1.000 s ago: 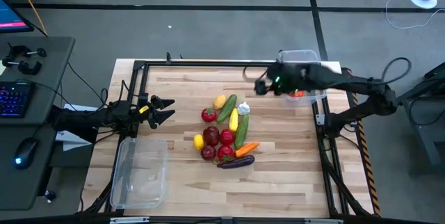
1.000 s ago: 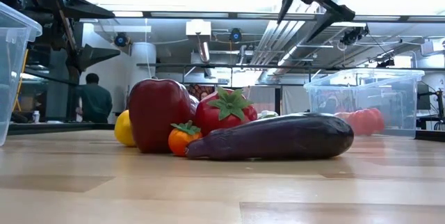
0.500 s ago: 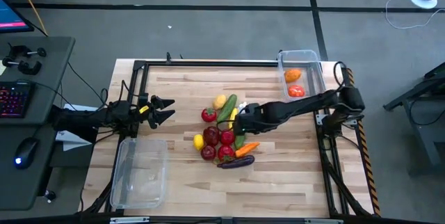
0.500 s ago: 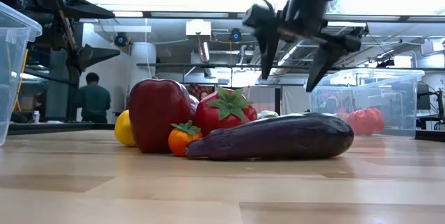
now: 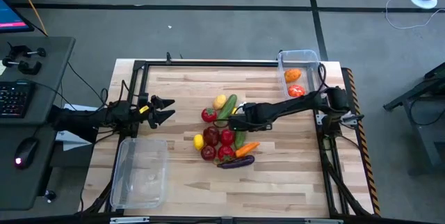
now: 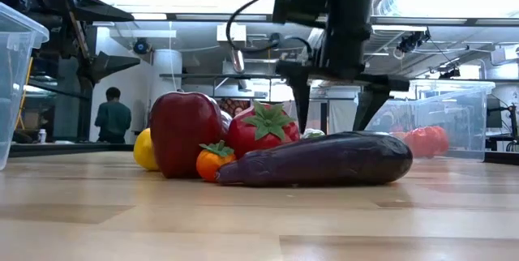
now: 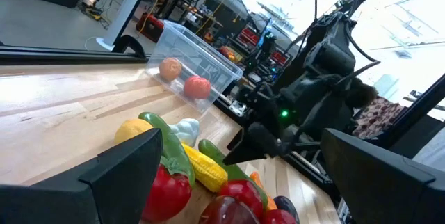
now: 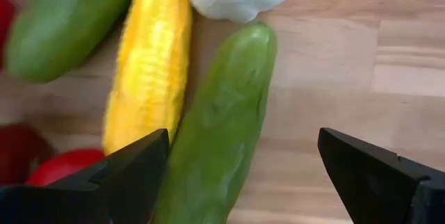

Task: Sort produce into baskets
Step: Put the bottom green cucumber into the top transparent bin

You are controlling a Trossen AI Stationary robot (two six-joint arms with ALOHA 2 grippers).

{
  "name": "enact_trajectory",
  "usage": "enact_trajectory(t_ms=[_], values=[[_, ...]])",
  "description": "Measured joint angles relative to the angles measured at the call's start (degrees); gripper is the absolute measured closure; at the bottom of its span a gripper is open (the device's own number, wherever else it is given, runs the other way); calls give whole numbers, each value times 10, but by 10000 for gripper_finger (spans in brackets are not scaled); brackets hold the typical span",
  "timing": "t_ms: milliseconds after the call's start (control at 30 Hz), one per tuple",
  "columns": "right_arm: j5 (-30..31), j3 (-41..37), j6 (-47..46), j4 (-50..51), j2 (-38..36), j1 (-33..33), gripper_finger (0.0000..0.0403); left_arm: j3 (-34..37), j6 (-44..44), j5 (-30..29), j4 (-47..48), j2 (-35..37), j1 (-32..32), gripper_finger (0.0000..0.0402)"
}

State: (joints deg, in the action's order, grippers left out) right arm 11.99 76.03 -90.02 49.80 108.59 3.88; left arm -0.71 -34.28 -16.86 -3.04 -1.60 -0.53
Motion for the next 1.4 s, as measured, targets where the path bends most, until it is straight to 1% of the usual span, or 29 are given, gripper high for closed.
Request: enact_trajectory(t_ms=[200,333,400,767,1000,1100,1167,1233,1300,1400], values=[[-14,0,5,-10,10,-3,43,0,0,0,0,0,0,23],[11,0,16,1,10,0,43,0,0,0,0,0,0,23],[12,0,16,5,10,0,43,0,0,0,0,0,0,23],[-60,0,15,-27,27,-17,43,0,0,0,0,0,0,23],[-64,0,45,-38,39,-16,43,0,0,-1,0,0,0,23],[-64,0,54,-25,39,-16,48,0,0,-1,0,0,0,23],[-65,0,52,-11,39,-16,64,0,0,-1,0,0,0,23],[-65,0,54,3,39,-16,94,0,0,-1,0,0,0,23],[-65,0,63,16,39,-16,137,0,0,-2,0,0,0,23],[-65,0,84,41,38,-17,220,0,0,-2,0,0,0,23]])
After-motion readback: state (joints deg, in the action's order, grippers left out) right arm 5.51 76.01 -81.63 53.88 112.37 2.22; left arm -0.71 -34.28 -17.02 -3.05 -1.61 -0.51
